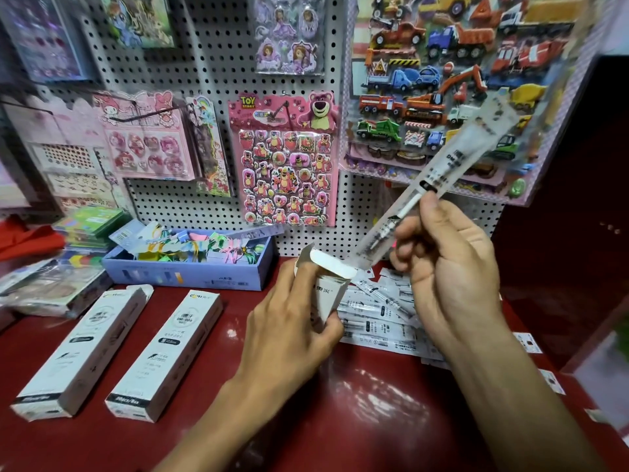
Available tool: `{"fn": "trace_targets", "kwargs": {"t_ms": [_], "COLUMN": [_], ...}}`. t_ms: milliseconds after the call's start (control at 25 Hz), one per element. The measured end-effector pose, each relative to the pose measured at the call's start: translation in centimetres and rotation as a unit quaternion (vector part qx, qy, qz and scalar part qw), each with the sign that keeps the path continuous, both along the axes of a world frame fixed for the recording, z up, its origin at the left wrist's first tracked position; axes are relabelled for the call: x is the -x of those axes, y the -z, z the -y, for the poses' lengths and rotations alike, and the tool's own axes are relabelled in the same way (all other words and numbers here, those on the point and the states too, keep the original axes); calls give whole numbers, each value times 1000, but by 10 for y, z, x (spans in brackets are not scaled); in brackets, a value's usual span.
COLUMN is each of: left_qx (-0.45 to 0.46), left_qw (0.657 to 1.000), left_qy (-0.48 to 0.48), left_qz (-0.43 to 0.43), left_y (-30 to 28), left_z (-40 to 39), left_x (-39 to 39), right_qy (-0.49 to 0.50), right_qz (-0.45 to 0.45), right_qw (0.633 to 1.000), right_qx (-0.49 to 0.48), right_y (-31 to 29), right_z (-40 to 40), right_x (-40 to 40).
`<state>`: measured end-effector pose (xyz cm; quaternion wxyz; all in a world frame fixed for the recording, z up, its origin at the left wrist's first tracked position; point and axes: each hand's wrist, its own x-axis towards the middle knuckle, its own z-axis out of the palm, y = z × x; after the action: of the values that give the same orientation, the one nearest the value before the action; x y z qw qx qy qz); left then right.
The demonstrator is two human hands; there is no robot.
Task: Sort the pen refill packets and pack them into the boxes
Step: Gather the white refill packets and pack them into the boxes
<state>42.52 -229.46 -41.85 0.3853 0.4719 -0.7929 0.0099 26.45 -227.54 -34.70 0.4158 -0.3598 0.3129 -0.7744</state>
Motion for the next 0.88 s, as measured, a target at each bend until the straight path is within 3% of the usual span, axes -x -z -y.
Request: {"fn": "trace_targets", "kwargs": {"t_ms": [200,320,400,560,600,720,880], "left_qx": [-12,-12,-10,-4,-4,-1,9], "left_qw": [1000,1000,1000,1000,1000,1000,1000], "left_qy": [-11,-7,2,7,7,13,24], "left_qz": [-8,-10,-5,16,16,12,15], "left_y": [-3,-4,-4,-2,-2,-2,-2], "left_z": [3,4,2,-1,-1,-1,-3], "left_x": [-1,0,2,4,4,3,5], "right_qy": [44,43,80,146,157,152,106], "right_qz": [-7,-145,-289,-526,-538,-473,-542], "right_qw": [998,987,954,838,828,868,830], "right_qx": [51,59,33,-25,-35,-8,-71], "right_y": [-6,0,13,26,25,19,17], "right_z": [-4,-3,2,11,12,11,13], "right_x": [2,0,-5,-4,-3,-4,-1]}}
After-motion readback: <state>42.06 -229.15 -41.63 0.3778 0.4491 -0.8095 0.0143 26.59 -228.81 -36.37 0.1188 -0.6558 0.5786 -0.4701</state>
